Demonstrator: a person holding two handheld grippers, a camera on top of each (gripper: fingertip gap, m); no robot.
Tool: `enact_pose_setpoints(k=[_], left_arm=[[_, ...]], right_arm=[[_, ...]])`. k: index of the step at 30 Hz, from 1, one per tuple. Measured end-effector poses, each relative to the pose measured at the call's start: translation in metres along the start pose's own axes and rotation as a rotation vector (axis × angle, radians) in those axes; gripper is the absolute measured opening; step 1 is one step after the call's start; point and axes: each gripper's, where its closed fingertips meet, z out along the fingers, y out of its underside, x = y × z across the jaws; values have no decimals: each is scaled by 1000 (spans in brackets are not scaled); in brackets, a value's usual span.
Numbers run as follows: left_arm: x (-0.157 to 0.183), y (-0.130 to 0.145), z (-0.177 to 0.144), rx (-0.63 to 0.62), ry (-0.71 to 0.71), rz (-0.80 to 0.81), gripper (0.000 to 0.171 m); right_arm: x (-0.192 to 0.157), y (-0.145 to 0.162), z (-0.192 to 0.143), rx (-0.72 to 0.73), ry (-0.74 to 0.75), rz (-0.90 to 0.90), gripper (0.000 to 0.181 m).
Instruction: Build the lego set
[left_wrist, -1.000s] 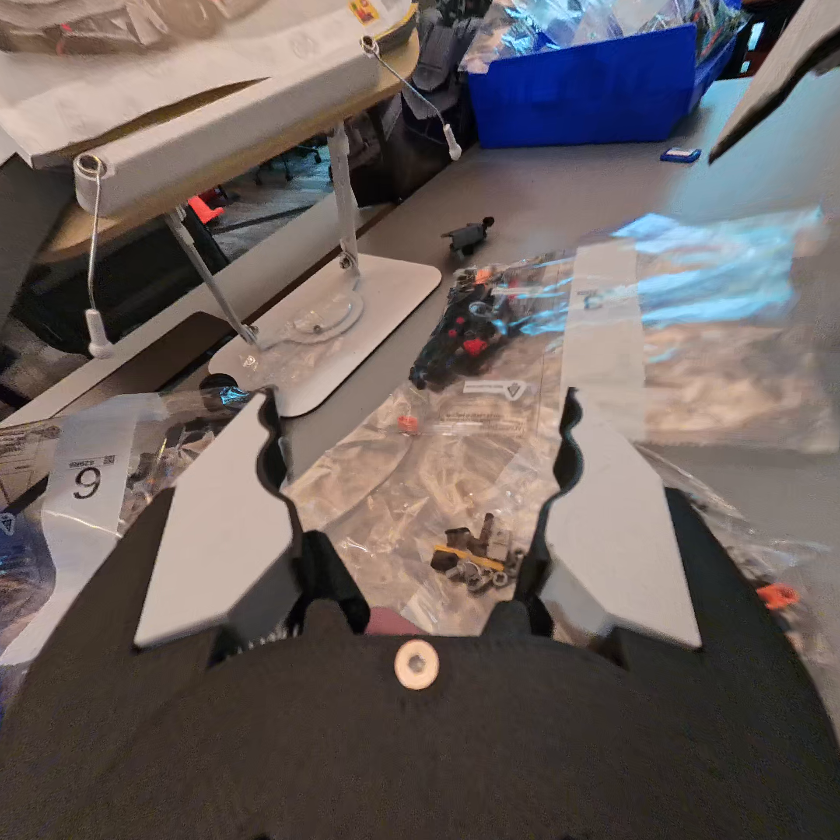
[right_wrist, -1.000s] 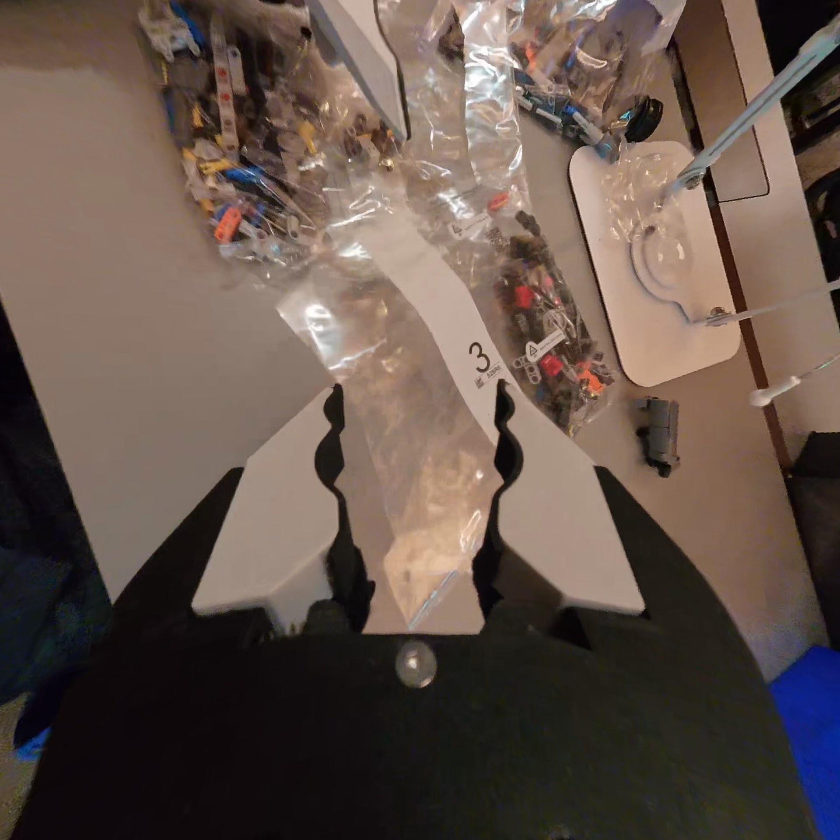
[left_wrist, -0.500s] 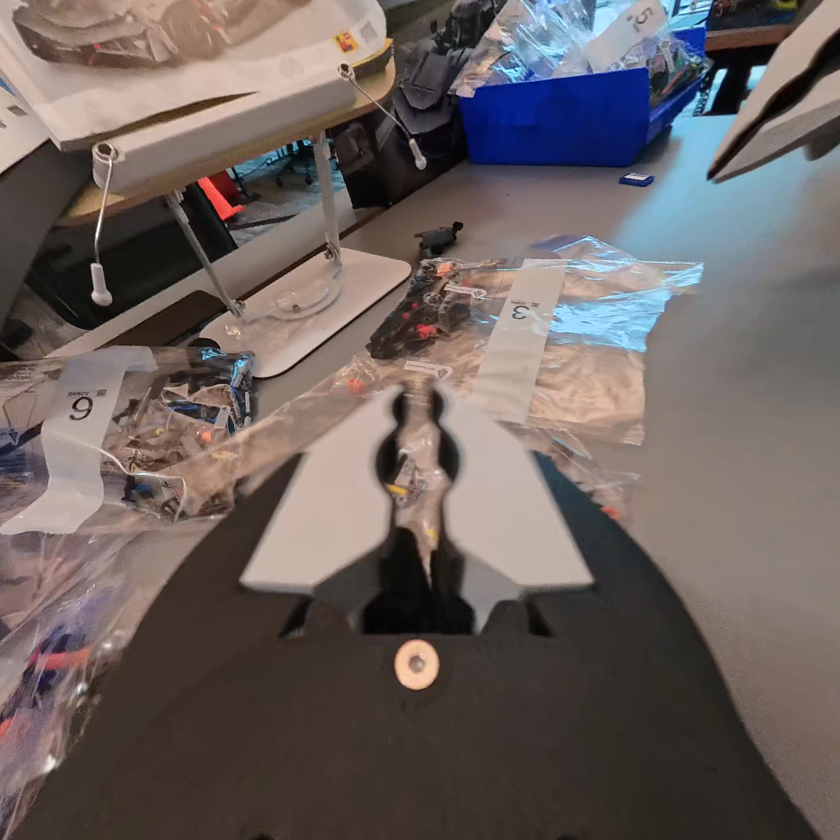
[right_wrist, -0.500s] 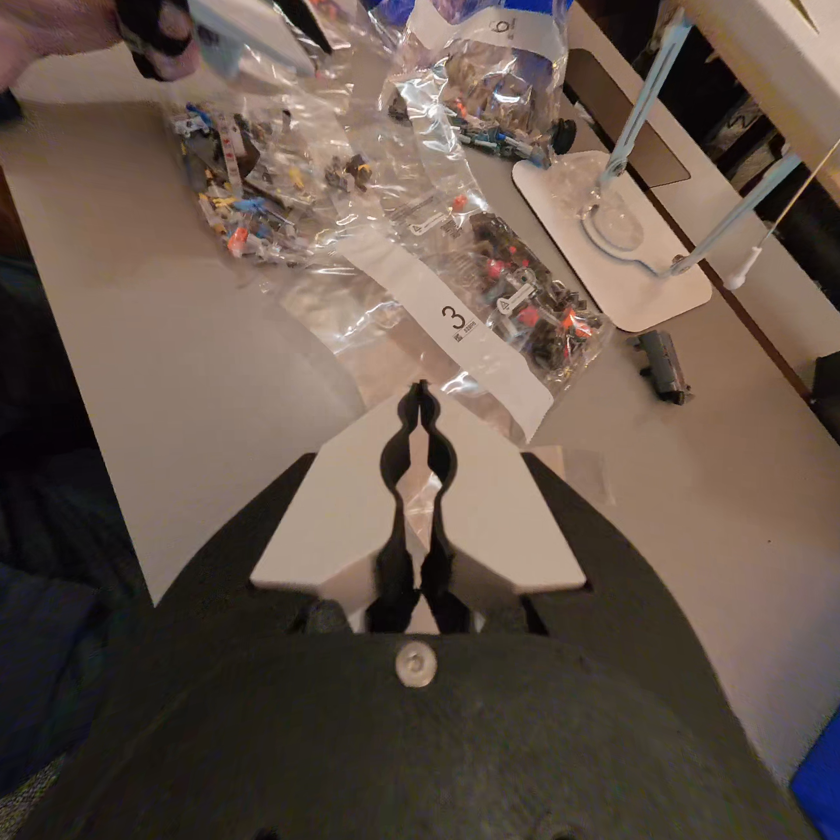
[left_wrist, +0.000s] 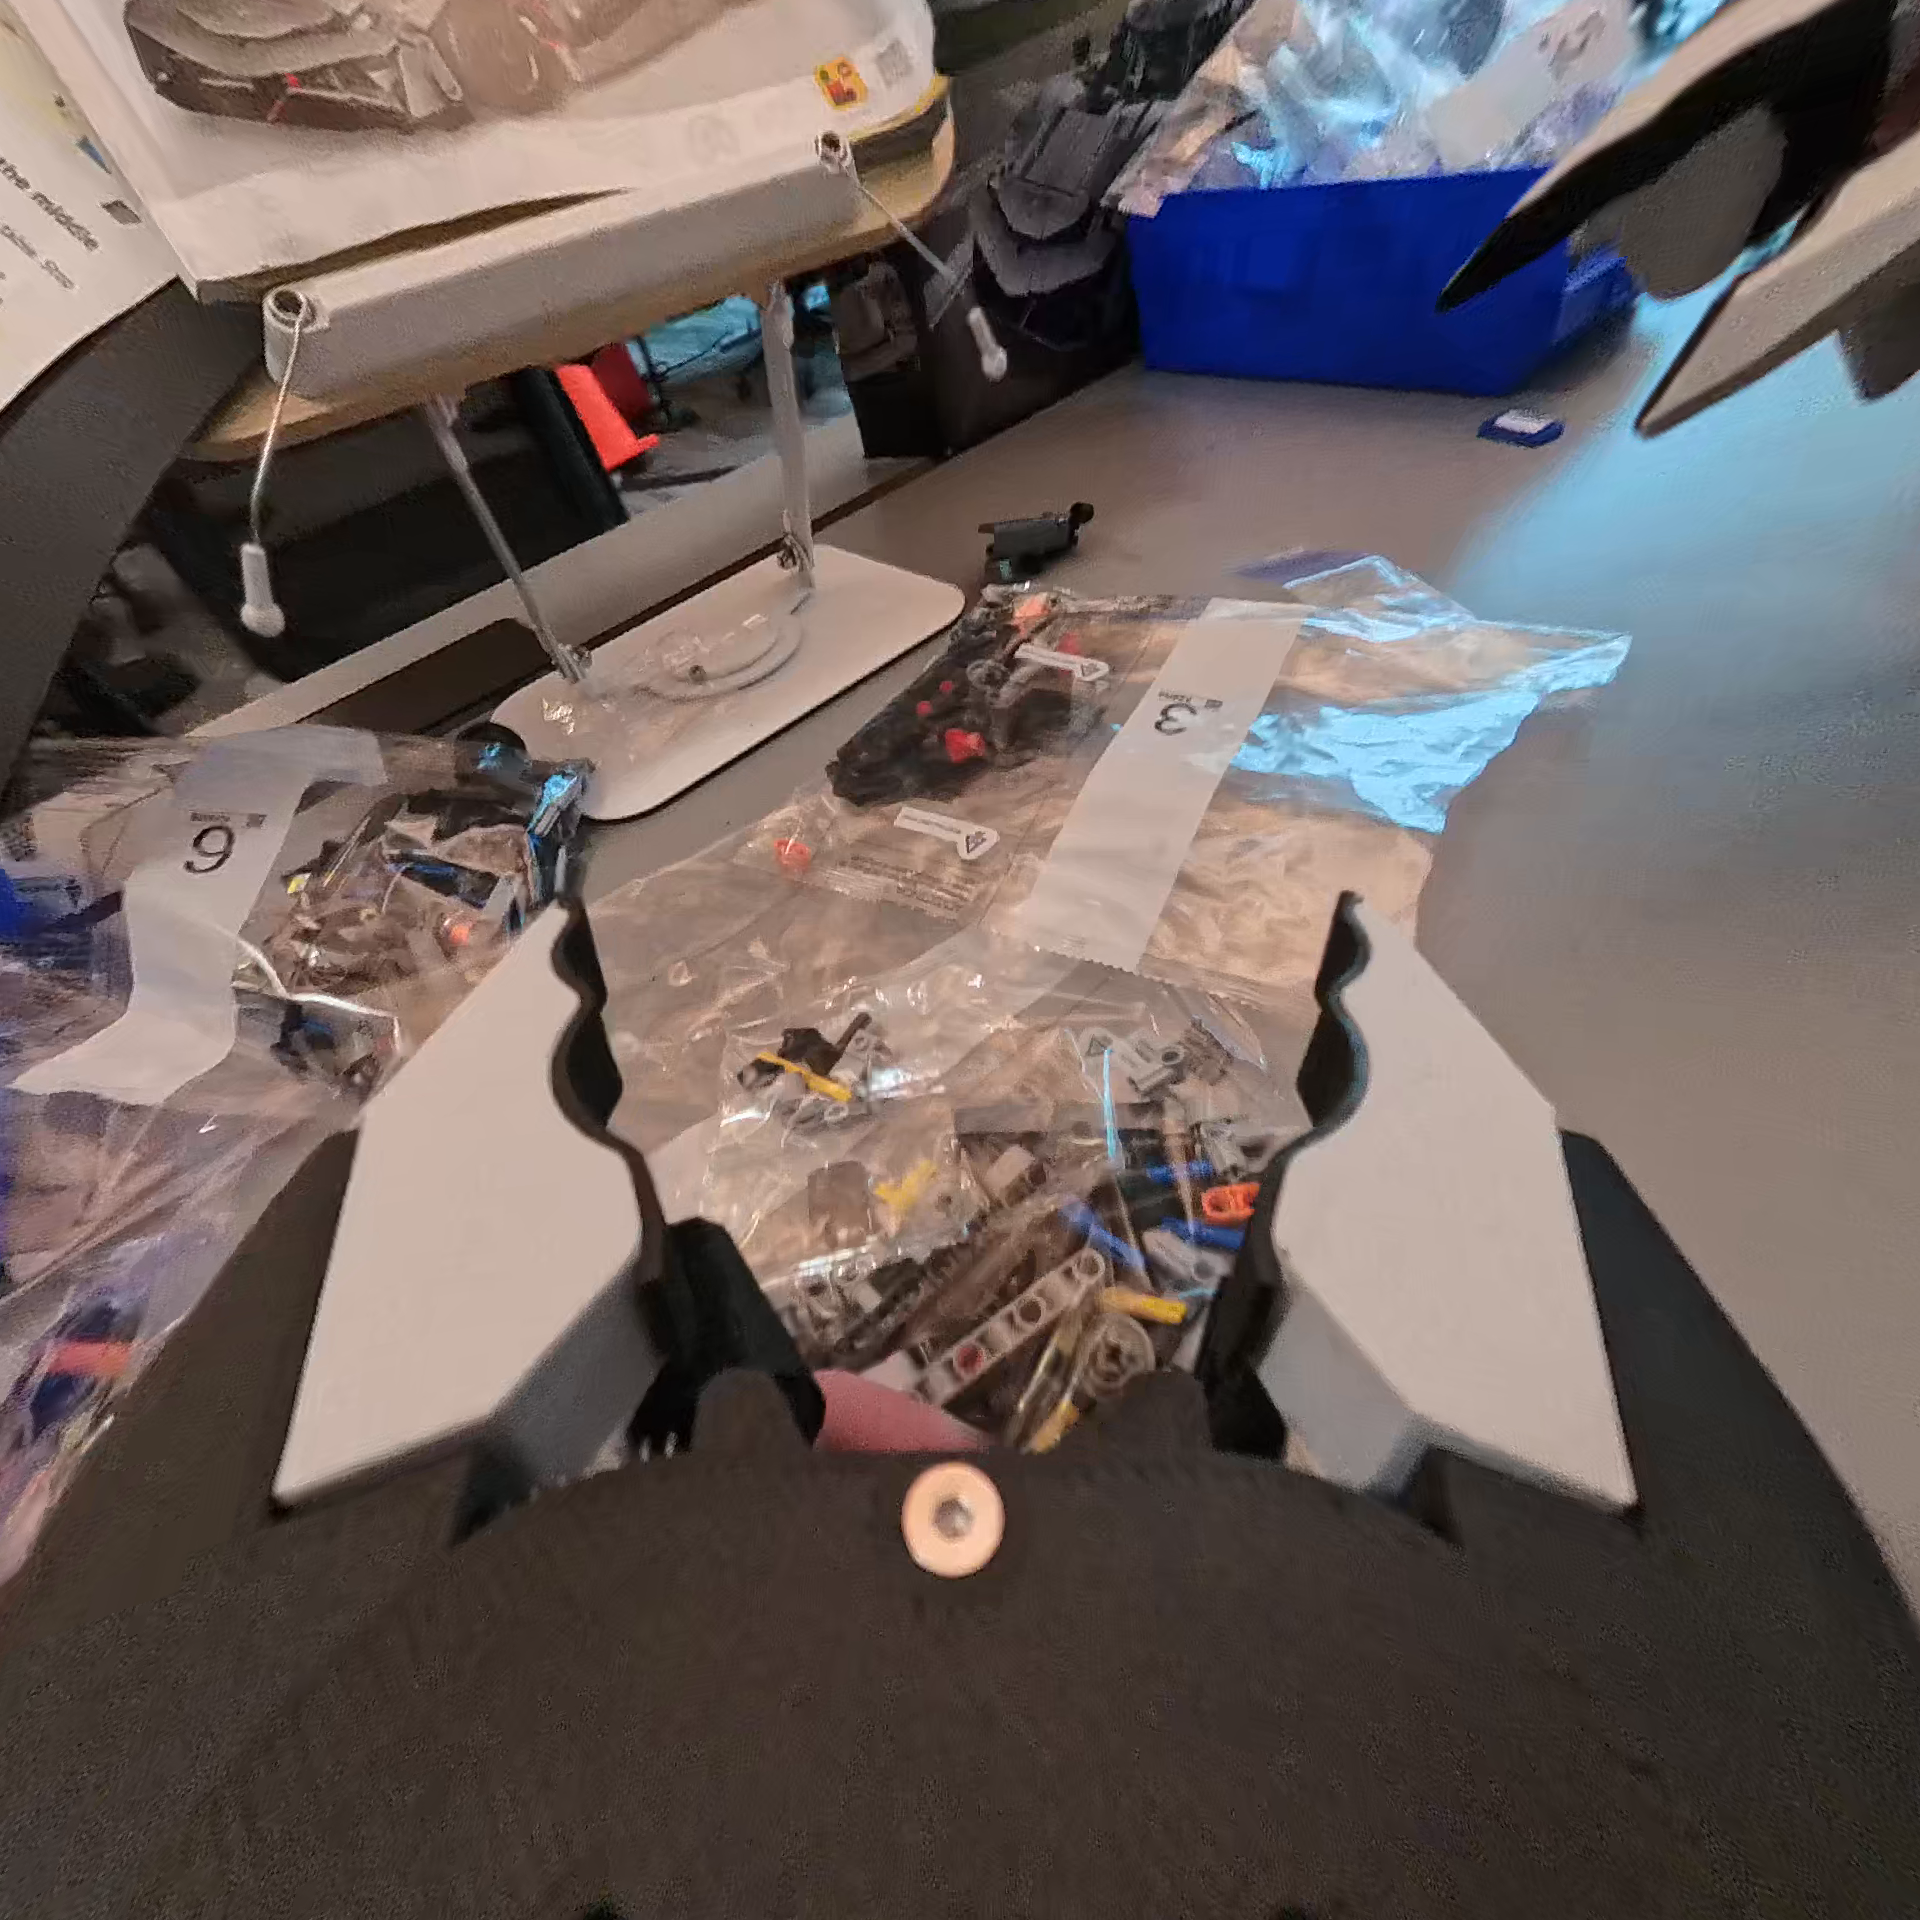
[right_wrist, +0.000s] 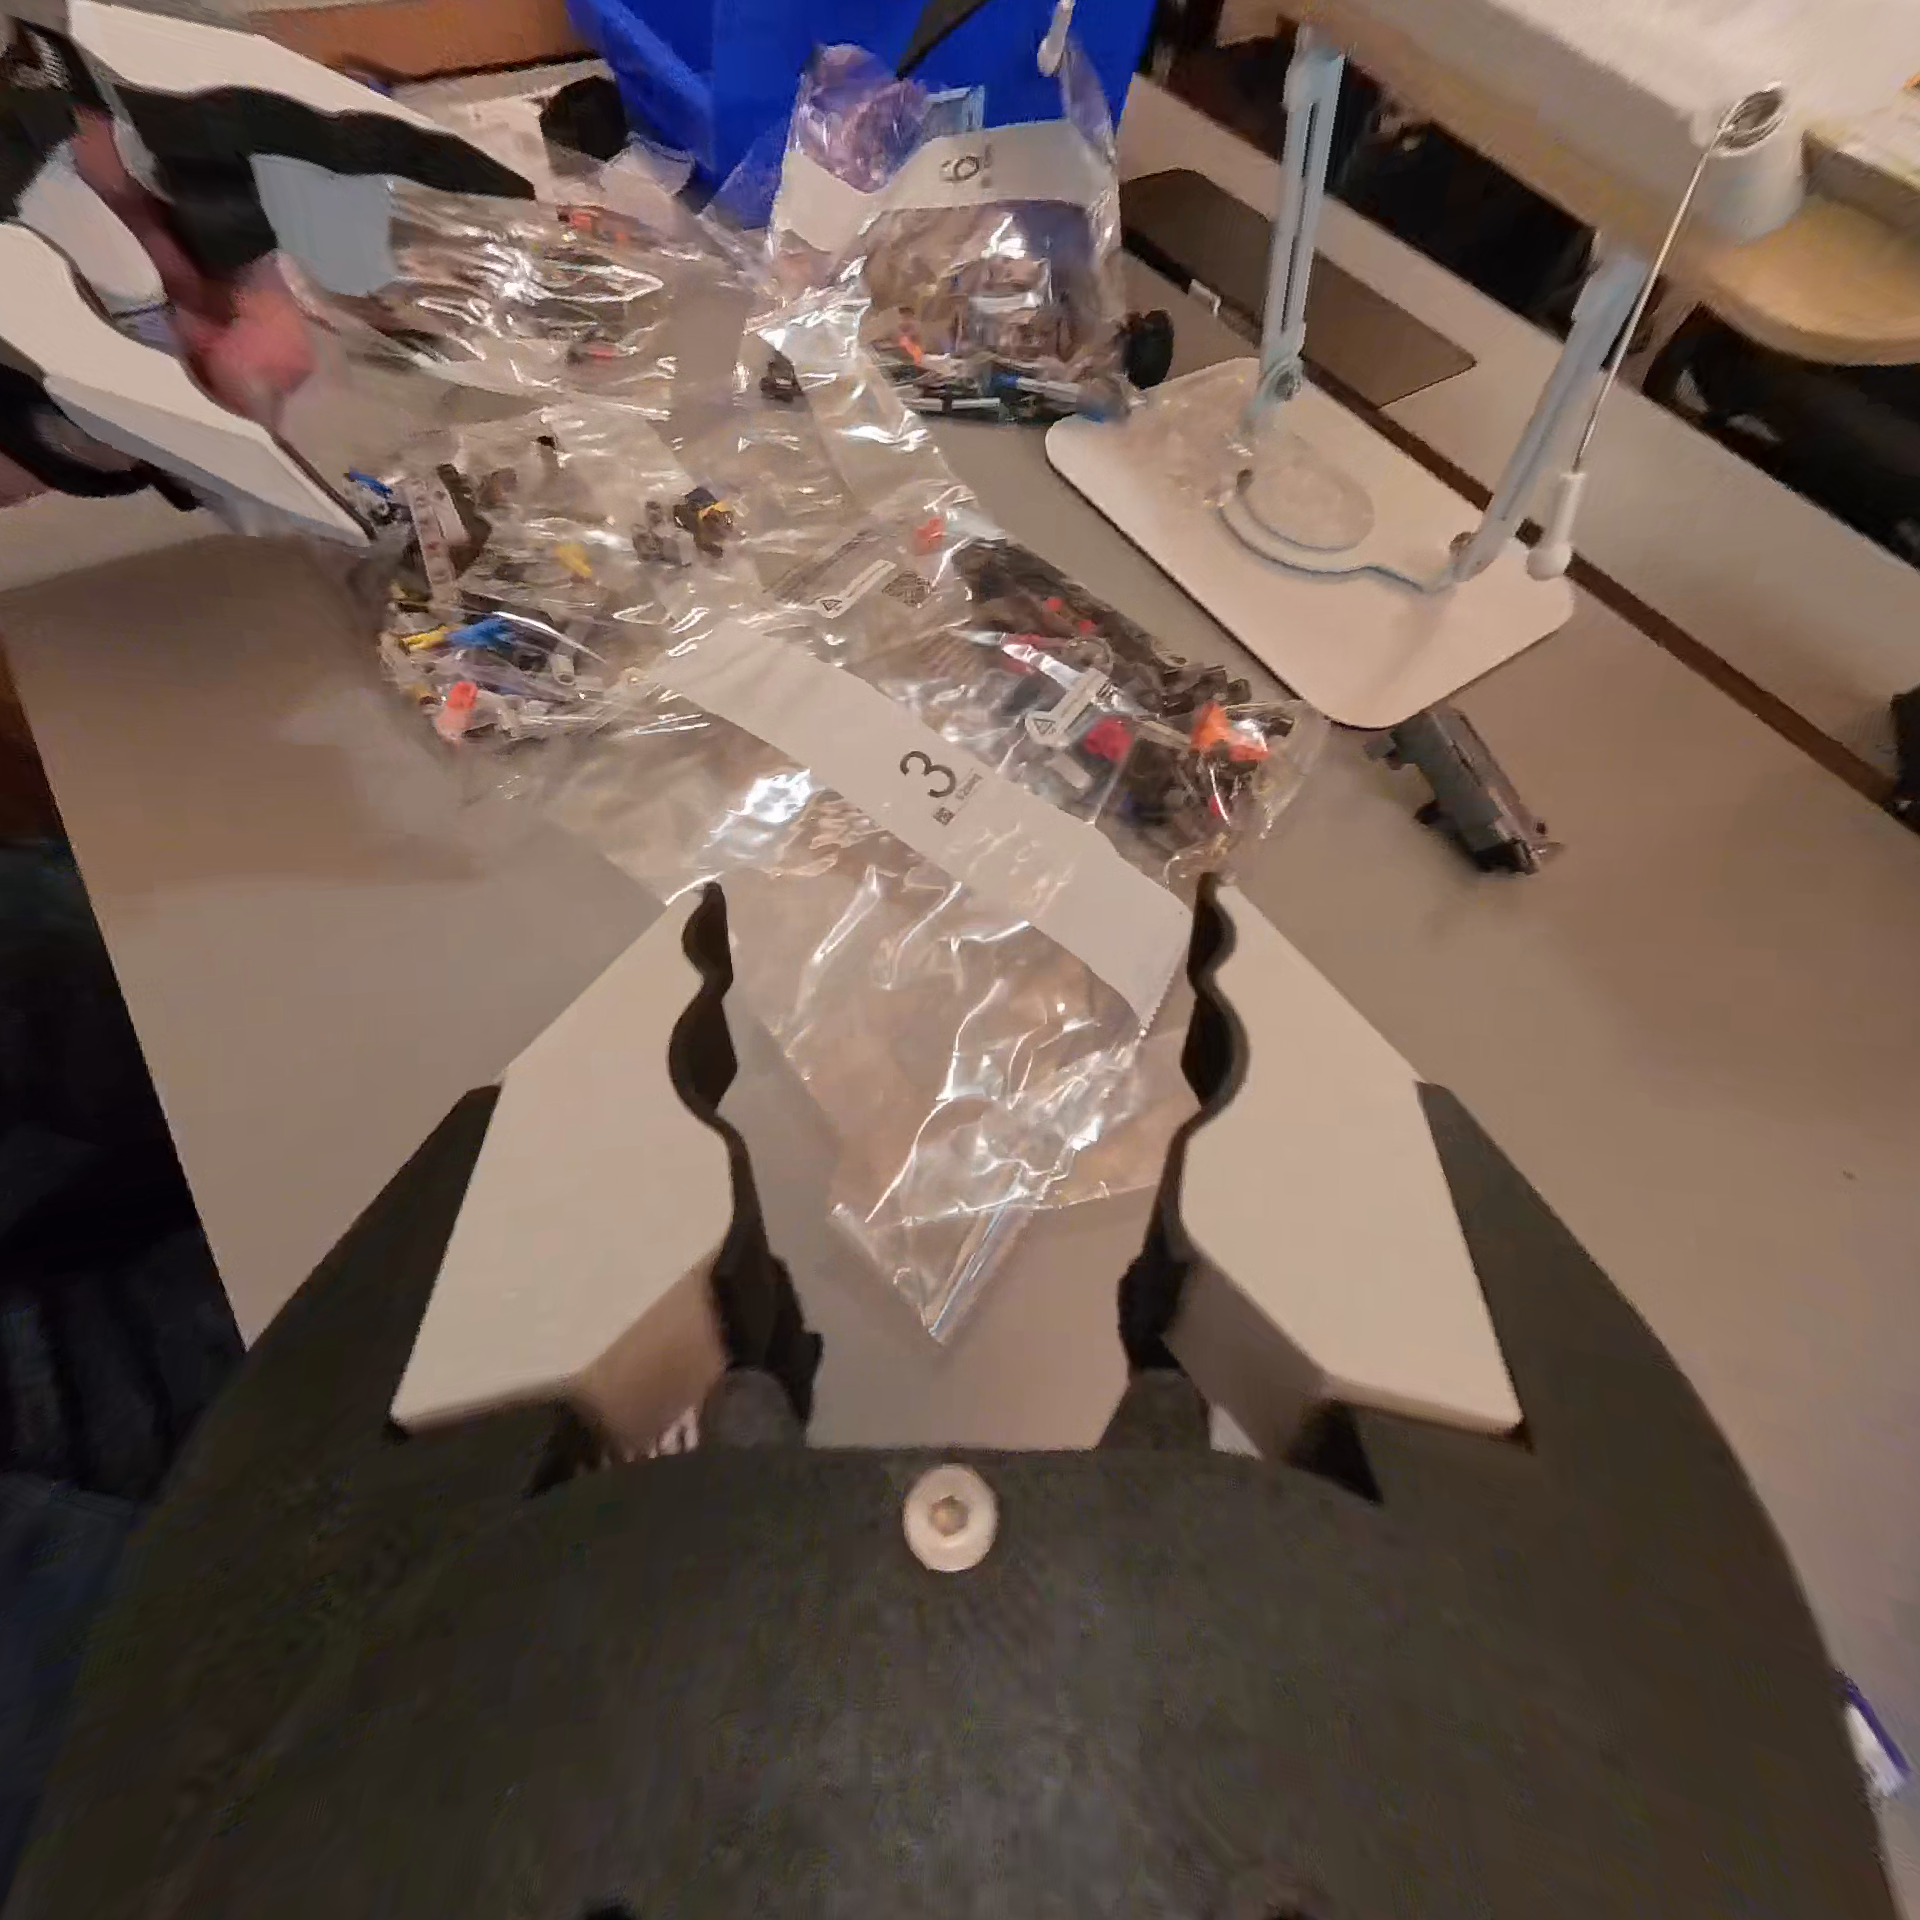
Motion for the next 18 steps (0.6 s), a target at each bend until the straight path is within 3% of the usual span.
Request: enact_pose_setpoints(k=[4,5,7,11,14,18], left_arm=[[23,17,0,-87,39,40,139],[27,22,0,-112,48,52,147],[37,39,0,-205,104,40,154],[26,63,-1,-318,72,-25,158],[2,83,-3,-399,-33,-61,140],[-5,99,3,-501,-18,-184,144]], right_arm=[[-12,6,10,-19,-18,-23,106],[-14,9,13,-18,-10,-25,117],[-11,23,17,-58,30,-35,120],[6,54,17,-158,92,14,131],[27,86,16,-261,134,110,141],[27,115,28,-346,66,227,148]])
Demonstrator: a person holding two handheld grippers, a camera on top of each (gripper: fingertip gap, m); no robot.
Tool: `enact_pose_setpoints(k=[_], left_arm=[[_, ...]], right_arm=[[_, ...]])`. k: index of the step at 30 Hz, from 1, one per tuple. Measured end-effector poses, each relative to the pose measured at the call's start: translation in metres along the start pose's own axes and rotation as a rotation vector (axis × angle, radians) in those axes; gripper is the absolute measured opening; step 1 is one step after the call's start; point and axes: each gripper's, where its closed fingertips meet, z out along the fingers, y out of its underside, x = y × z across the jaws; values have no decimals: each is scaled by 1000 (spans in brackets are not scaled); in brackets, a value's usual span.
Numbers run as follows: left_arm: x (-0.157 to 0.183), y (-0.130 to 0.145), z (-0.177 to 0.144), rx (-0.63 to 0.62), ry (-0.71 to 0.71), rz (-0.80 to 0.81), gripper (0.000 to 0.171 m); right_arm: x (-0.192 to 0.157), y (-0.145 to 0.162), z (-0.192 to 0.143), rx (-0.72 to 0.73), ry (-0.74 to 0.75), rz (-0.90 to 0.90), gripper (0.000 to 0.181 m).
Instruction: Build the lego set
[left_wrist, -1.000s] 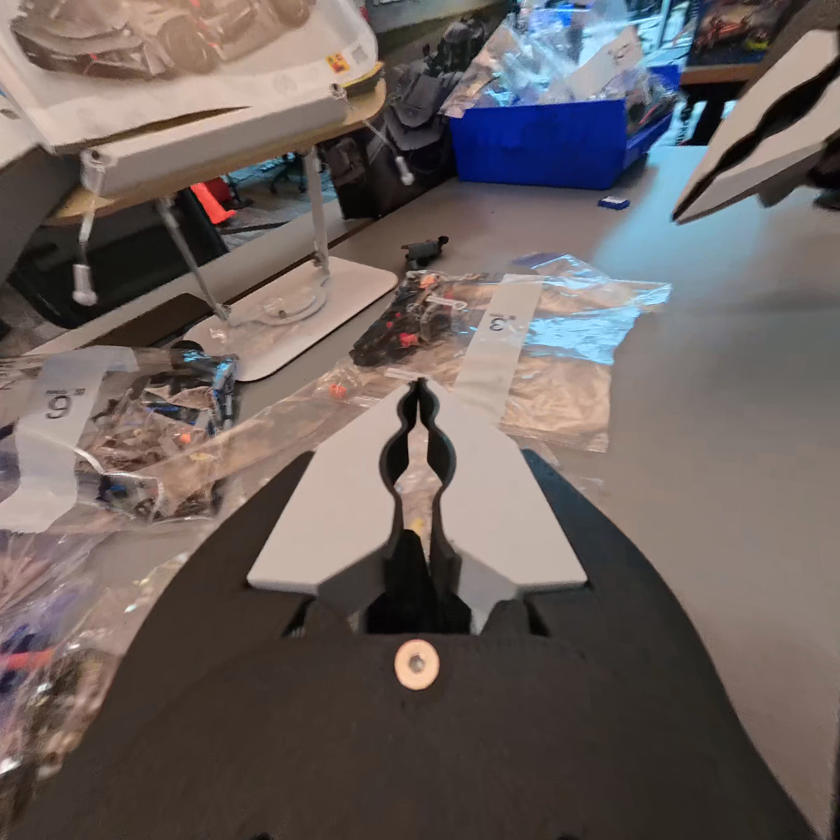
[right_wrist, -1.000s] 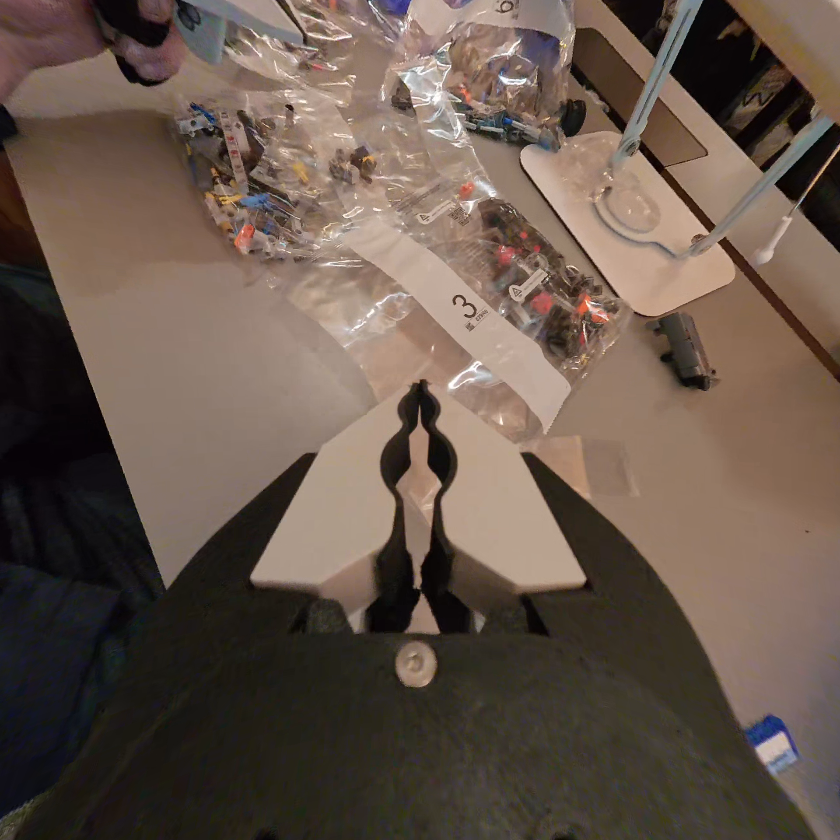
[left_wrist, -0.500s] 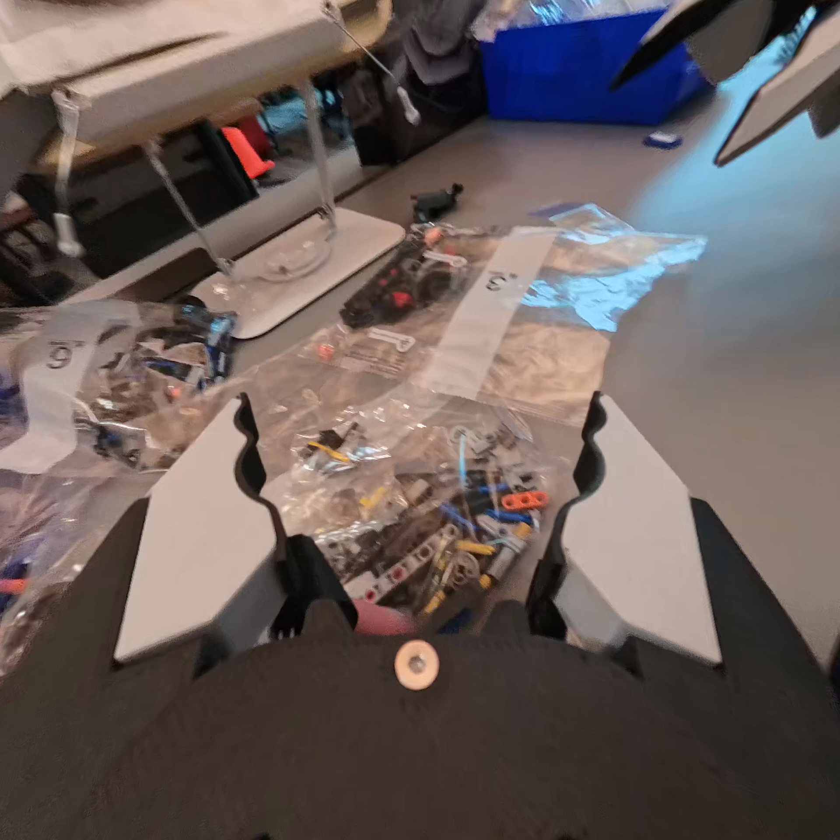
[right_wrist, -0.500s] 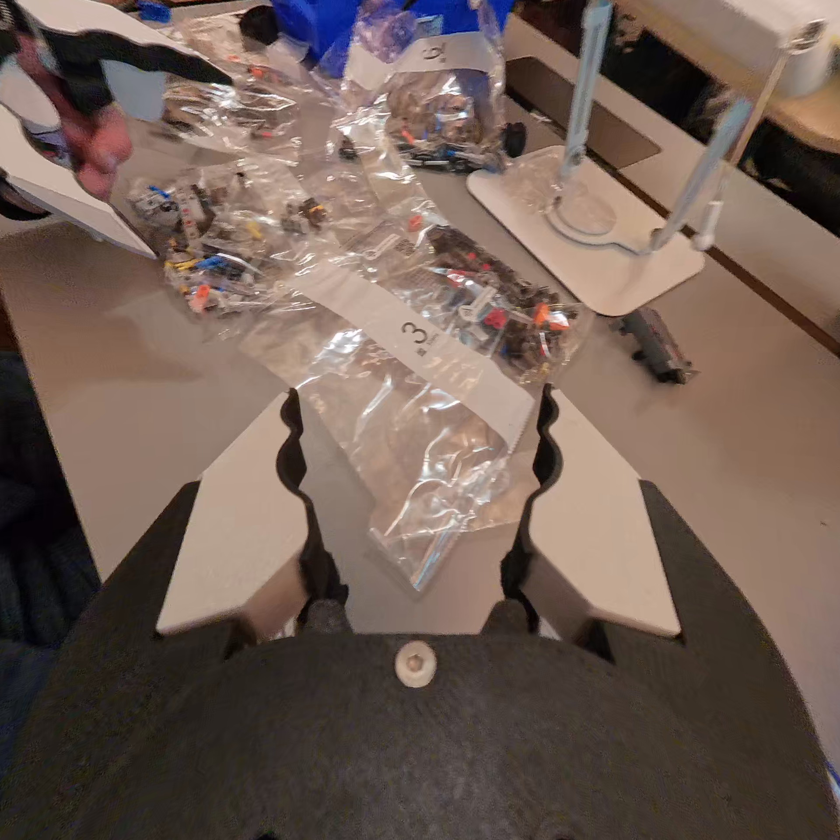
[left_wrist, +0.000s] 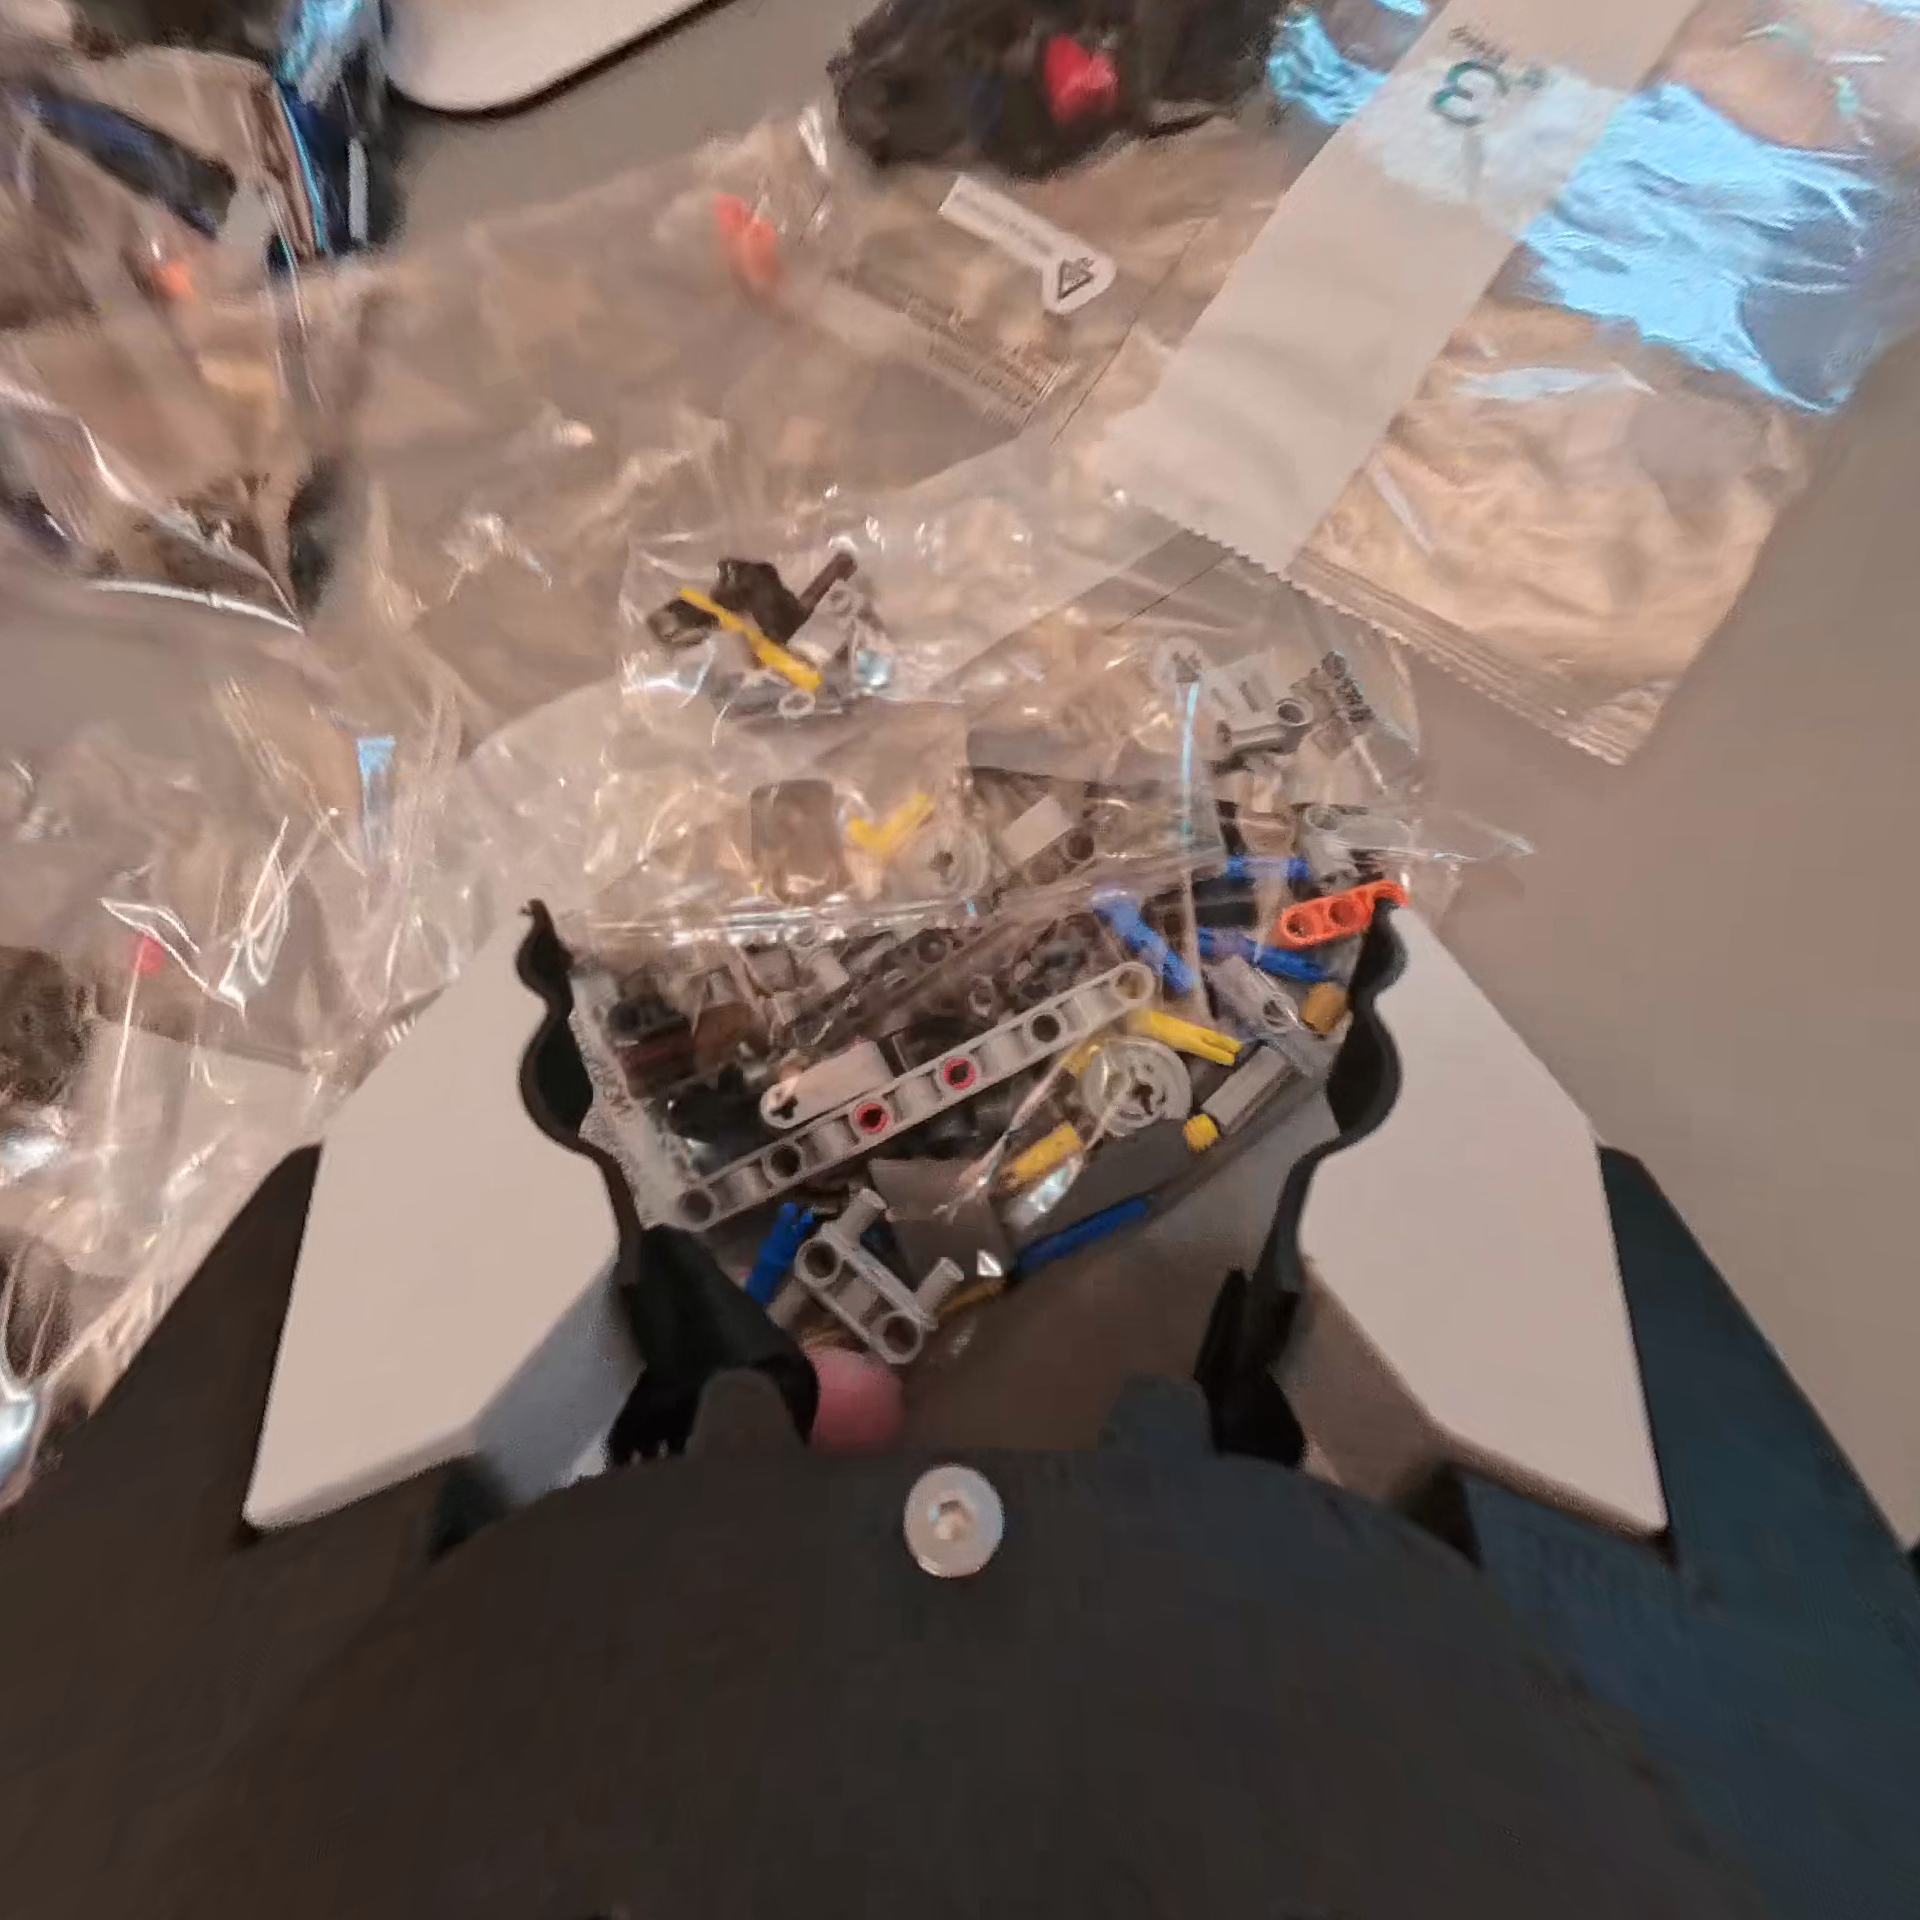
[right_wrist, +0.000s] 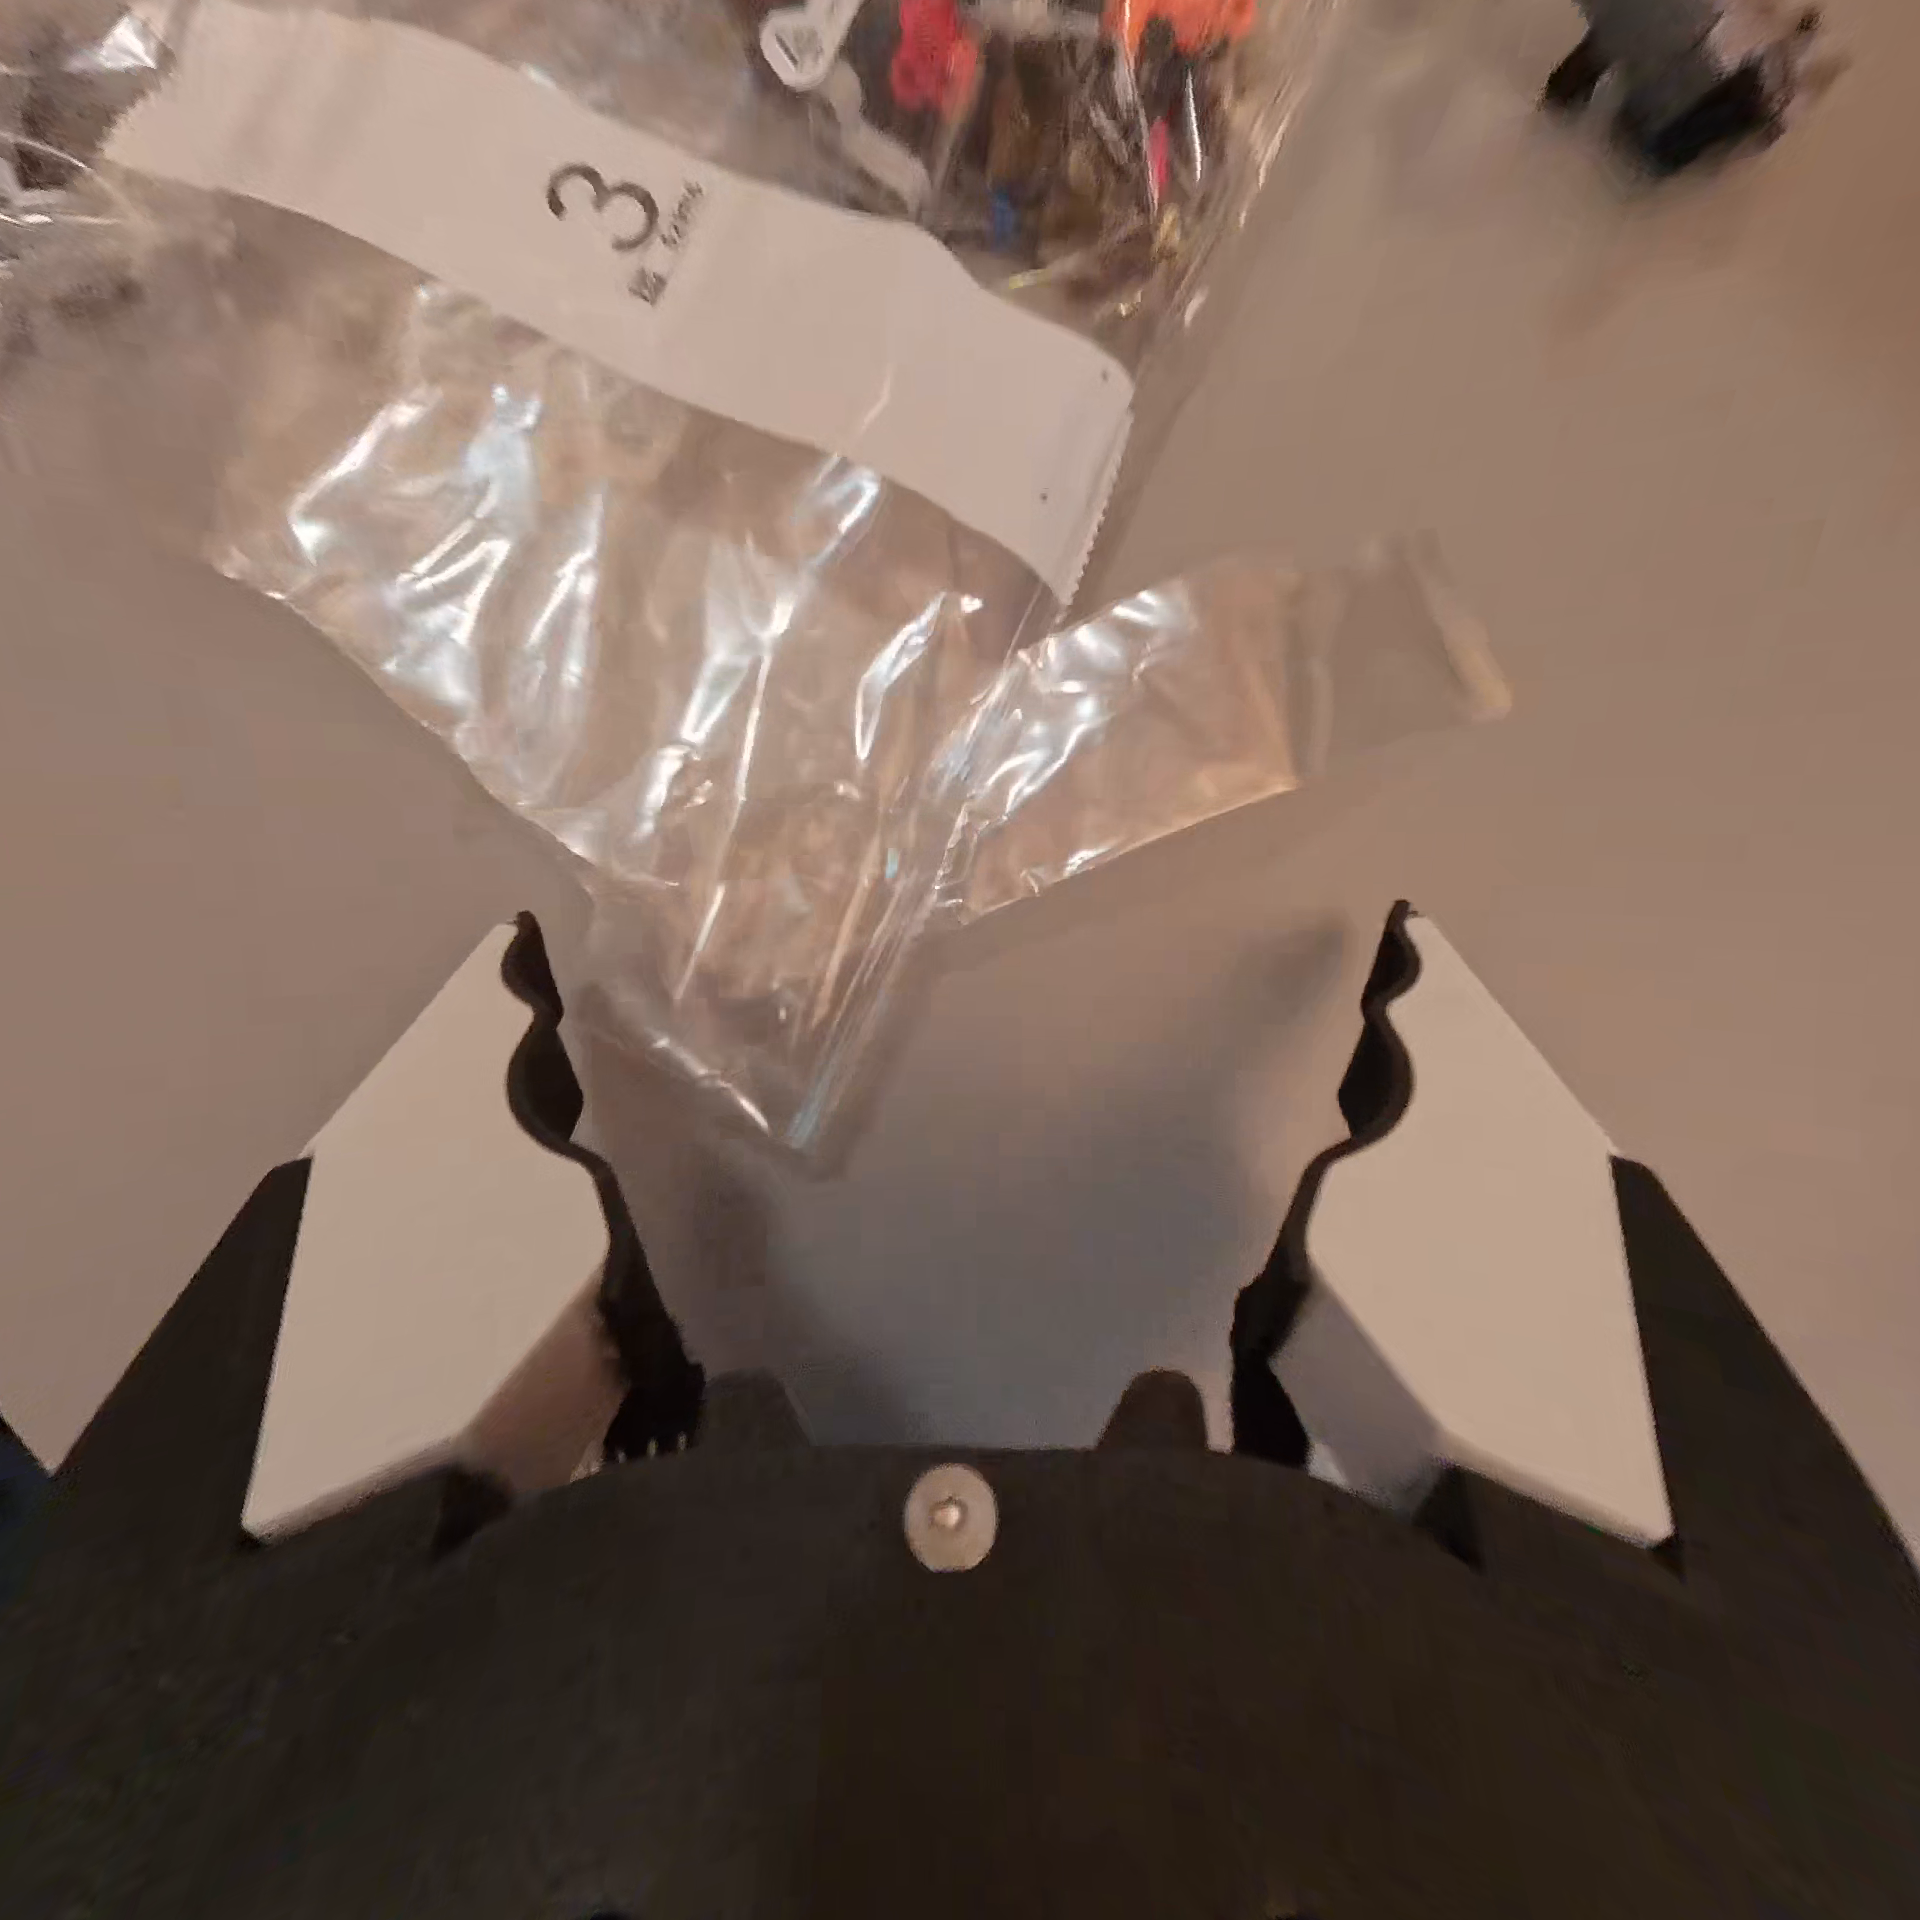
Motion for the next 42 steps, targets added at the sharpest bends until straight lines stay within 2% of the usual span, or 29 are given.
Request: enact_pose_setpoints(k=[2,5,7,9,12,15,16,18,20,25,28,31,42], left_arm=[[-6,1,2,-5,9,-41,144],[-18,3,3,-29,-58,-118,146],[-19,5,2,-20,-63,-160,143],[-23,7,0,-25,-89,-172,142],[-27,10,-1,-37,-96,-212,138],[-33,7,-3,-11,-171,-199,136],[-33,5,-3,2,-162,-165,134],[-30,6,-1,-6,-106,-201,131],[-33,9,0,-30,-90,-223,139],[-31,12,1,-44,-121,-173,144],[-31,13,0,-37,-78,-196,152],[-27,18,4,-83,-88,-138,159],[-26,18,4,-88,-90,-130,159]], right_arm=[[8,6,10,-26,42,21,153],[12,5,11,10,69,38,154],[17,3,10,43,82,52,151],[23,3,7,61,114,87,138],[26,3,8,65,128,102,140],[25,3,8,68,128,101,141],[25,3,8,68,127,100,140],[25,3,8,68,127,101,141],[26,3,8,67,129,104,142],[26,3,8,65,128,102,144],[25,4,8,61,123,97,147],[23,5,9,52,117,91,153],[23,5,10,50,117,91,155]])
